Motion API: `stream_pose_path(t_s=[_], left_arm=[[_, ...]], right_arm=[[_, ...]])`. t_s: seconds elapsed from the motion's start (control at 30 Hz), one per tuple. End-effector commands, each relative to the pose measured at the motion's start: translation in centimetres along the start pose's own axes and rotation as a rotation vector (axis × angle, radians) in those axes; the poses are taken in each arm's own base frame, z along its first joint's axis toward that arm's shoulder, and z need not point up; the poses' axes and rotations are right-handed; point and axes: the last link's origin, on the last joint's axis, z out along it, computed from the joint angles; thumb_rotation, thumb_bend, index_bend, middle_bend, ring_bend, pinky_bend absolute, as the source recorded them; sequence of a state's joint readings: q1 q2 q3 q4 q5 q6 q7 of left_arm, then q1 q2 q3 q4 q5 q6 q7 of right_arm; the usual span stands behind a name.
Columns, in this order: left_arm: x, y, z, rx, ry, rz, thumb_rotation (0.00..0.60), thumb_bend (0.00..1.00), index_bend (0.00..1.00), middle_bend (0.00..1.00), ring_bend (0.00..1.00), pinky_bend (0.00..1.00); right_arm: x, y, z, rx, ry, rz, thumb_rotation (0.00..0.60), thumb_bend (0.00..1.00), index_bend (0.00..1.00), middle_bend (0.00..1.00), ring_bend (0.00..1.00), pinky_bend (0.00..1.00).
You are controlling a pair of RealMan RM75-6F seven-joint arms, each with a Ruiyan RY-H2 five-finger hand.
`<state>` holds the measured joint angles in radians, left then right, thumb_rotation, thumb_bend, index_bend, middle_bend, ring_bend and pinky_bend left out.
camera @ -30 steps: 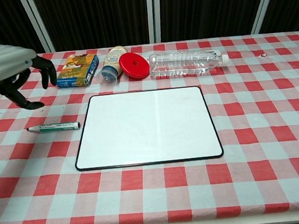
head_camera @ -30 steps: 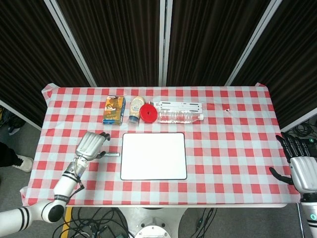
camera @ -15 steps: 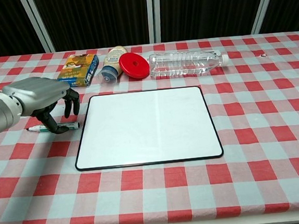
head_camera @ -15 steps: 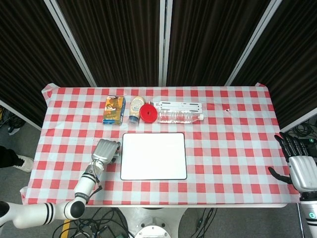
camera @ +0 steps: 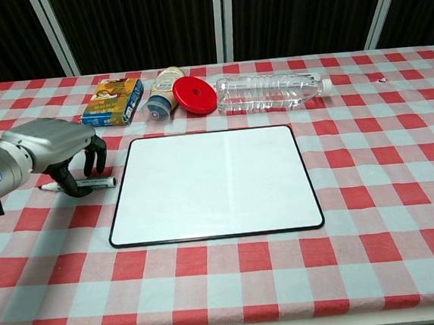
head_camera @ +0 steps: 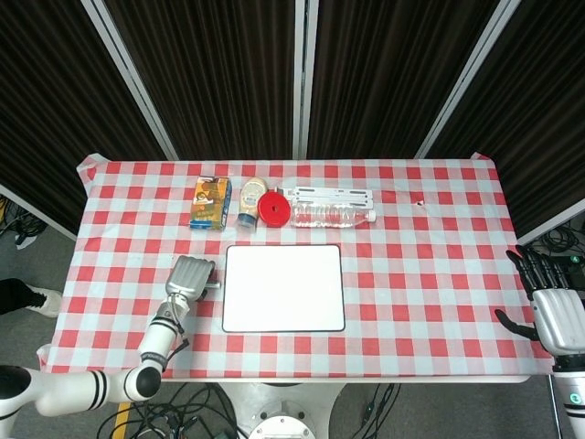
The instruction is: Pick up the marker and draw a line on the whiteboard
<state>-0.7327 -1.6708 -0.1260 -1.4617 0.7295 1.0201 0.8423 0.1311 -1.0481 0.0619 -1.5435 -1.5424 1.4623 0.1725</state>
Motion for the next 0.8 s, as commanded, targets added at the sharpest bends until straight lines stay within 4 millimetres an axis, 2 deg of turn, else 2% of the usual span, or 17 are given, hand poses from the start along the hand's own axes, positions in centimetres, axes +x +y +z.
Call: stream_pose_path(t_s=[0.03,0.6,0.8], left_arm=[[-0.08,0.01,0.02,0.005,0.002,-0.001,0.600,0.28,0.45,0.47,0.77,0.93],[-0.59,0.06,0.23,0.014,-0.002,-0.015,0.600,0.28,0.47,0.53,0.78,0.93],[-0.46,0.17,0.23,-0.002,0.017,-0.027,0.600,0.32,0.51,0.57,0.81,0.93]], right_arm=[[0.01,0.01,-0.02,-0.001,-0.001,-0.001,0.600,0.10,0.00,0.03,0.00,0.00],[-0.20,-0.09,0.11,-0.005,-0.014,-0.004,0.600,0.10,0.00,0.03,0.00,0.00],[-0.29,-0.11,0.22,-0.007,-0.019,-0.004,0.600,0.10,0.00,0.03,0.00,0.00]])
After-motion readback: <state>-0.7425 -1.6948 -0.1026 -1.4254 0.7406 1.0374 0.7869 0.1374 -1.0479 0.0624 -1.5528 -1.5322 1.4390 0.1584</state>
